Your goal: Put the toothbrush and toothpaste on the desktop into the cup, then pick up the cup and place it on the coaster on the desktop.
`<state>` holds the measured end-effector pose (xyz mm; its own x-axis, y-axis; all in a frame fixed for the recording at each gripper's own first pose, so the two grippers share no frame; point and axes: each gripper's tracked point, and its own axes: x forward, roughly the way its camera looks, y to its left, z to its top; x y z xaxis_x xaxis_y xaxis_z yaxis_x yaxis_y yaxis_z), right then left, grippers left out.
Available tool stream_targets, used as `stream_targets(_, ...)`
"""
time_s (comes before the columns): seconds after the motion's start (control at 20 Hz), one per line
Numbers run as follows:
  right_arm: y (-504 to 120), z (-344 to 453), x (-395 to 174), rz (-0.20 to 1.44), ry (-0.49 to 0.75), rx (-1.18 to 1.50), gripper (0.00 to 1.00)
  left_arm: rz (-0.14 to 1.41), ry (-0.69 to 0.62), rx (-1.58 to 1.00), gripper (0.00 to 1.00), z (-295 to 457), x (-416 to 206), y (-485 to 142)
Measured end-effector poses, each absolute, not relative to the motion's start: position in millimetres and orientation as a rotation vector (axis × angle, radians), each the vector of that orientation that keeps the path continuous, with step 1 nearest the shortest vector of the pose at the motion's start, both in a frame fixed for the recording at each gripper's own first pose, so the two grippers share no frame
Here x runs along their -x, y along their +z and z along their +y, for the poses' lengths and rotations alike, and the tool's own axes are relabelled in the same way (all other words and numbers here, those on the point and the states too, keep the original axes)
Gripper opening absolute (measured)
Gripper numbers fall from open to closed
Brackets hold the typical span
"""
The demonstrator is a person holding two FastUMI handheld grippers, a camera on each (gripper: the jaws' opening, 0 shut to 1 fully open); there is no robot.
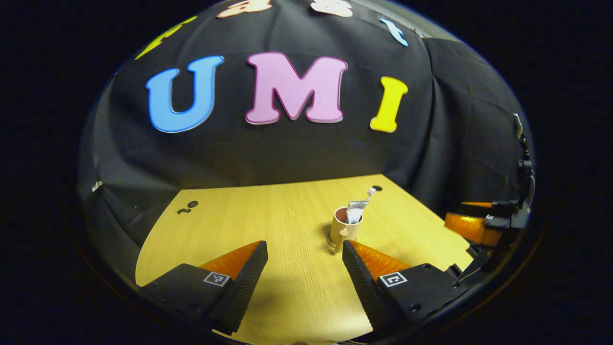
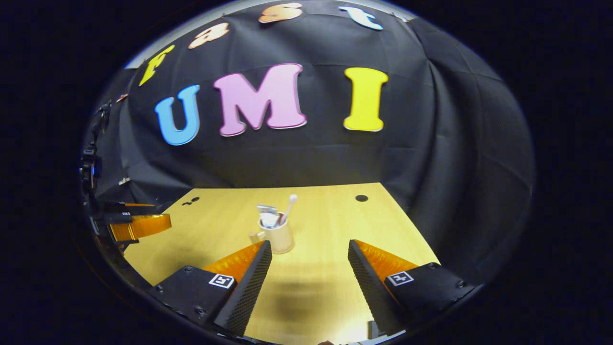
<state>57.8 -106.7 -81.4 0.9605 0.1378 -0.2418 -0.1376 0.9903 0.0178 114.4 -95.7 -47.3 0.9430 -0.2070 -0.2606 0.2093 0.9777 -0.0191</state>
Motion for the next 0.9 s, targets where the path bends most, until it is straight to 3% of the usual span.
stream_targets(0.45,-53,-9,16,0.179,0.256,0.010,0.99,-0.032,-0.101,0.088,0.97,-23,-13,22)
stream_targets(0.9,-52,-19,53,0.125,0.178,-0.057,0.99,-0.046,-0.055,0.136,0.97,-14,23,6)
